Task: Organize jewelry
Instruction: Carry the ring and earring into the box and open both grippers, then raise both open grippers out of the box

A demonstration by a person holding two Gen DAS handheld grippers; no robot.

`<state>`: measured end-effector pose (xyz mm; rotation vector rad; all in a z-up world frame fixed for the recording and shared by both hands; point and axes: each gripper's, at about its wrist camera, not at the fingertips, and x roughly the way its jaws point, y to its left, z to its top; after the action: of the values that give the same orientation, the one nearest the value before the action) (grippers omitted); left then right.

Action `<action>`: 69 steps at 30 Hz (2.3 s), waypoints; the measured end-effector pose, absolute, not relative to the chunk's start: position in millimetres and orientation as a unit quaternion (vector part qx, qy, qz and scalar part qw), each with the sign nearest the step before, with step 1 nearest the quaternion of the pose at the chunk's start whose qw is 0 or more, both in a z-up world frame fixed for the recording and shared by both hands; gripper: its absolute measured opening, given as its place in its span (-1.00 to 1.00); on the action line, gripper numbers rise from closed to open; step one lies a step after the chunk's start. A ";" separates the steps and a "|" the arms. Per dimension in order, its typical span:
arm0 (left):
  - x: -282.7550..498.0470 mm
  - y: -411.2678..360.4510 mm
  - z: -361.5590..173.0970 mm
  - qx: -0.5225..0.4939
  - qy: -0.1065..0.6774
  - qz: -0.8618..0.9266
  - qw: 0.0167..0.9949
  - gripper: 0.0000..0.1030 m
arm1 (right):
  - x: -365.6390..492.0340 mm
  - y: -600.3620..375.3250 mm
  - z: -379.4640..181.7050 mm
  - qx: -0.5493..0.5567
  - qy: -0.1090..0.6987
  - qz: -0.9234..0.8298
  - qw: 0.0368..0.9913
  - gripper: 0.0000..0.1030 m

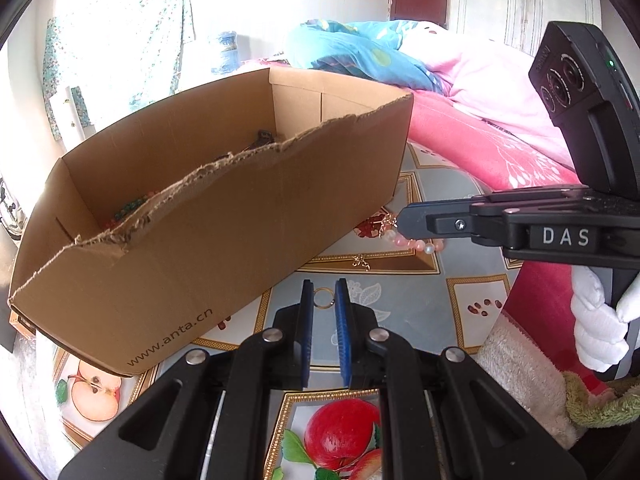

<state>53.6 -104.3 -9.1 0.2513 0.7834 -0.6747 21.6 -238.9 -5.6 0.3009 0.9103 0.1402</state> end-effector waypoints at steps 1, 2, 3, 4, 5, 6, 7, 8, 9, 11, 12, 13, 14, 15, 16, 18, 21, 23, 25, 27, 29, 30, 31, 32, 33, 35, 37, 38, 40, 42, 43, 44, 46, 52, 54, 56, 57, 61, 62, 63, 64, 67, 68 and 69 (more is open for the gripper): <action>52.9 -103.6 -6.7 0.118 0.372 -0.323 0.862 -0.80 | 21.5 -239.0 -4.3 0.144 0.436 0.068 0.886 -0.95; 52.1 -102.7 -3.7 0.115 0.370 -0.325 0.862 -0.80 | 21.2 -239.5 -2.5 0.144 0.434 0.069 0.887 -0.95; 51.5 -101.4 -0.7 0.111 0.369 -0.328 0.862 -0.80 | 20.6 -238.5 -0.8 0.144 0.431 0.070 0.888 -0.95; 50.9 -100.1 2.3 0.107 0.368 -0.331 0.862 -0.80 | 20.3 -238.5 1.3 0.143 0.429 0.071 0.889 -0.95; 50.4 -98.5 5.7 0.102 0.367 -0.334 0.862 -0.80 | 20.0 -238.6 3.7 0.142 0.426 0.072 0.891 -0.95; 49.7 -97.3 9.2 0.098 0.365 -0.336 0.863 -0.80 | 20.2 -238.3 5.9 0.141 0.423 0.073 0.892 -0.95; 49.3 -95.9 13.1 0.094 0.363 -0.338 0.863 -0.80 | 20.2 -238.3 8.6 0.140 0.419 0.073 0.894 -0.95; 48.6 -95.7 17.3 0.090 0.360 -0.341 0.864 -0.80 | 20.3 -238.6 11.8 0.140 0.416 0.074 0.896 -0.95; 47.9 -95.0 21.8 0.086 0.357 -0.343 0.865 -0.80 | 18.8 -238.8 14.9 0.143 0.412 0.078 0.897 -0.95; 47.1 -94.4 31.5 0.081 0.349 -0.348 0.866 -0.80 | 18.5 -240.9 23.0 0.147 0.402 0.082 0.900 -0.95; 47.1 -93.5 36.9 0.078 0.345 -0.351 0.867 -0.80 | 18.5 -242.5 27.7 0.148 0.397 0.085 0.902 -0.95; 48.2 -93.6 42.7 0.075 0.341 -0.354 0.867 -0.80 | 19.3 -243.6 33.0 0.149 0.390 0.089 0.904 -0.95; 49.4 -92.2 48.8 0.072 0.337 -0.357 0.868 -0.80 | 19.9 -244.5 38.5 0.151 0.383 0.094 0.906 -0.95; 51.4 -90.5 55.1 0.068 0.334 -0.361 0.868 -0.80 | 21.7 -245.7 44.6 0.152 0.376 0.099 0.909 -0.95; 54.6 -88.7 60.9 0.064 0.331 -0.365 0.868 -0.80 | 24.3 -246.7 50.7 0.152 0.369 0.106 0.911 -0.95; 63.3 -86.6 75.0 0.062 0.323 -0.369 0.869 -0.80 | 31.8 -247.5 63.2 0.145 0.354 0.118 0.916 -0.95; 82.1 -84.3 93.2 0.067 0.320 -0.376 0.867 -0.80 | 52.1 -248.4 79.5 0.125 0.345 0.139 0.920 -0.95; 102.5 -87.3 99.9 0.081 0.333 -0.376 0.861 -0.80 | 72.4 -251.1 83.6 0.114 0.353 0.151 0.916 -0.95; 128.4 -92.3 101.0 0.092 0.359 -0.370 0.852 -0.80 | 97.0 -255.7 83.2 0.110 0.373 0.161 0.907 -0.95; 157.7 -96.1 96.8 0.093 0.395 -0.359 0.840 -0.80 | 119.8 -259.1 78.7 0.106 0.403 0.169 0.893 -0.95; 188.9 -101.3 87.2 0.093 0.436 -0.349 0.824 -0.80 | 143.6 -262.3 69.4 0.108 0.439 0.176 0.874 -0.95; 202.6 -101.9 80.1 0.090 0.455 -0.341 0.818 -0.80 | 155.1 -263.3 63.7 0.108 0.456 0.180 0.865 -0.95; 216.3 -103.2 73.3 0.085 0.475 -0.336 0.809 -0.80 | 165.4 -263.3 57.7 0.106 0.475 0.179 0.855 -0.95; 228.7 -105.1 65.6 0.079 0.495 -0.330 0.800 -0.80 | 175.5 -263.4 51.7 0.101 0.491 0.175 0.848 -0.95; 240.1 -107.0 57.7 0.072 0.513 -0.325 0.791 -0.80 | 181.8 -262.6 46.5 0.092 0.504 0.175 0.841 -0.95; 258.8 -111.8 42.1 0.063 0.545 -0.319 0.772 -0.80 | 195.3 -260.9 36.0 0.079 0.527 0.170 0.829 -0.95; 272.2 -118.2 29.0 0.059 0.569 -0.313 0.758 -0.80 | 205.7 -259.0 25.6 0.069 0.547 0.170 0.817 -0.95; 275.9 -121.3 24.0 0.057 0.576 -0.313 0.753 -0.80 | 209.7 -258.5 20.5 0.060 0.556 0.165 0.812 -0.95; 283.6 -127.3 15.1 0.058 0.589 -0.309 0.744 -0.80 | 214.3 -254.7 13.1 0.042 0.572 0.159 0.804 -0.95; 289.1 -131.7 7.9 0.057 0.603 -0.306 0.735 -0.80 | 219.6 -250.5 7.4 0.026 0.581 0.158 0.798 -0.95; 291.8 -133.0 4.8 0.056 0.609 -0.303 0.731 -0.80 | 221.2 -247.8 6.4 0.015 0.584 0.157 0.796 -0.95; 293.6 -134.3 2.3 0.053 0.614 -0.301 0.727 -0.80 | 222.8 -244.9 4.6 0.004 0.587 0.154 0.795 -0.95; 297.2 -134.8 -2.3 0.048 0.624 -0.298 0.721 -0.80 | 224.9 -239.3 1.6 -0.017 0.590 0.149 0.794 -0.95; 304.2 -135.4 -10.0 0.045 0.636 -0.286 0.715 -0.80 | 228.9 -231.1 -6.5 -0.049 0.599 0.139 0.787 -0.94; 305.8 -135.2 -11.1 0.039 0.640 -0.285 0.713 -0.80 | 230.7 -229.3 -7.4 -0.053 0.600 0.137 0.786 -0.90; 306.7 -134.3 -11.5 0.039 0.638 -0.282 0.715 -0.80 | 231.3 -229.1 -6.4 -0.053 0.599 0.137 0.787 -0.89; 307.1 -134.1 -11.2 0.039 0.637 -0.282 0.716 -0.80 | 232.4 -229.7 -5.0 -0.052 0.597 0.136 0.789 -0.89; 307.6 -131.3 -8.5 0.035 0.634 -0.279 0.721 -0.77 | 231.9 -234.2 3.3 -0.040 0.586 0.137 0.798 -0.89; 307.0 -130.4 -6.8 0.036 0.631 -0.278 0.723 -0.77 | 229.9 -235.3 7.0 -0.037 0.582 0.139 0.801 -0.89; 305.6 -128.7 -5.1 0.037 0.628 -0.277 0.726 -0.77 | 227.4 -236.8 11.7 -0.035 0.577 0.140 0.804 -0.88; 304.3 -127.7 -1.3 0.038 0.623 -0.277 0.731 -0.76 | 225.4 -237.8 15.8 -0.033 0.572 0.140 0.807 -0.88; 298.6 -123.3 17.5 0.040 0.598 -0.280 0.750 -0.70 | 214.5 -240.6 34.9 -0.018 0.546 0.145 0.825 -0.86; 295.0 -121.2 25.8 0.043 0.585 -0.283 0.759 -0.68 | 208.7 -242.5 42.9 -0.012 0.536 0.147 0.831 -0.86; 289.6 -118.9 35.8 0.046 0.568 -0.287 0.770 -0.64 | 202.3 -244.8 51.7 -0.005 0.523 0.148 0.840 -0.86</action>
<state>289.6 -118.9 35.8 0.0991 1.2333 -0.6234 202.3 -244.8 51.7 -0.0103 1.1055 0.3123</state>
